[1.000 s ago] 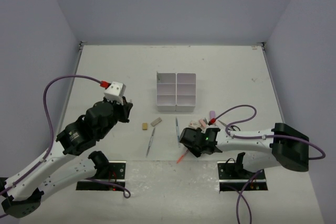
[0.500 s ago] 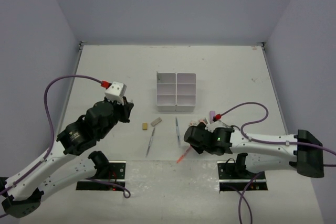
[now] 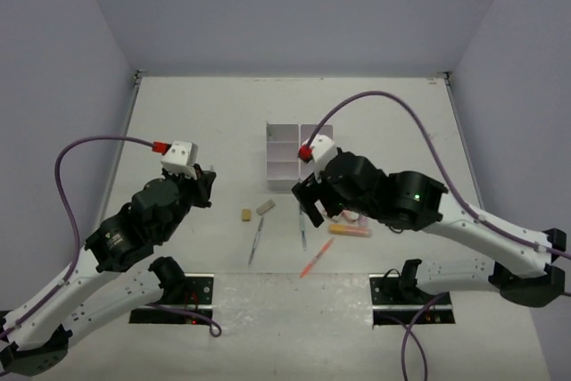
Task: Sort the stationery into containers
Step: Pick up the pen from the corner of the board.
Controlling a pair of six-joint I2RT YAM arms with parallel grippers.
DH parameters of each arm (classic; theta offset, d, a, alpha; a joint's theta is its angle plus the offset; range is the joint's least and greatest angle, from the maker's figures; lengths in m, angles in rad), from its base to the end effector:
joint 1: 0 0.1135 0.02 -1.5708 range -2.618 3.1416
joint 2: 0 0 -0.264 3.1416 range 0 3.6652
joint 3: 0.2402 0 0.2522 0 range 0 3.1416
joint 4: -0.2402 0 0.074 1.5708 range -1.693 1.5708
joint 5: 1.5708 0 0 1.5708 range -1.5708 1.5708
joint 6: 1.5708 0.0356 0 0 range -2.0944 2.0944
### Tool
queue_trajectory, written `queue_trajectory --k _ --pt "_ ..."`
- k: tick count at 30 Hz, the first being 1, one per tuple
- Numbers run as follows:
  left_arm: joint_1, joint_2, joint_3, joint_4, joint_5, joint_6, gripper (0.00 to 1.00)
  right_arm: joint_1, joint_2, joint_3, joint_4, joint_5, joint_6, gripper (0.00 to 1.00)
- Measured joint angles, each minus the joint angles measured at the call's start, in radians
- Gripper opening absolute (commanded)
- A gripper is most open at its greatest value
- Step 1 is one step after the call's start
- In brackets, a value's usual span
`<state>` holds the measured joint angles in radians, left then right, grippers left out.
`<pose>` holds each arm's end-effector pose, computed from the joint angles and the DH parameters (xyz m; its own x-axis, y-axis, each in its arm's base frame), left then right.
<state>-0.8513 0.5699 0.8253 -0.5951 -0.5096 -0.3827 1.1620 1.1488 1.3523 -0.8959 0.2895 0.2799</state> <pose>0.0913 -0.0778 0.3409 -0.3357 -0.1115 -0.9354 0.2459 0.9482 -0.2013 0.0979 0.2005 0.3936 -0.4627 -0.4020 -0.7901 -0.6911 0.7218 0.0375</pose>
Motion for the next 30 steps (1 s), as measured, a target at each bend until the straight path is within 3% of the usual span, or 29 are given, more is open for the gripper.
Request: queue_trajectory --k 6,12,19,26,30 --pt "0.000 -0.034 0.000 -0.002 -0.023 -0.001 0.00 0.000 0.088 -0.280 -0.069 -0.050 -0.501 0.84" --pt "0.000 -0.054 0.000 -0.002 -0.037 -0.001 0.00 0.000 0.042 -0.391 -0.005 -0.165 -0.836 0.81" --pt "0.000 -0.046 0.000 -0.001 -0.034 0.000 0.00 0.019 0.093 -0.473 0.079 -0.289 -1.023 0.77" --pt "0.000 -0.026 0.000 -0.001 -0.017 0.000 0.00 0.030 0.210 -0.477 0.140 -0.354 -1.077 0.63" --pt "0.000 -0.025 0.000 -0.001 -0.011 0.000 0.00 0.030 0.287 -0.470 0.162 -0.368 -1.081 0.61"
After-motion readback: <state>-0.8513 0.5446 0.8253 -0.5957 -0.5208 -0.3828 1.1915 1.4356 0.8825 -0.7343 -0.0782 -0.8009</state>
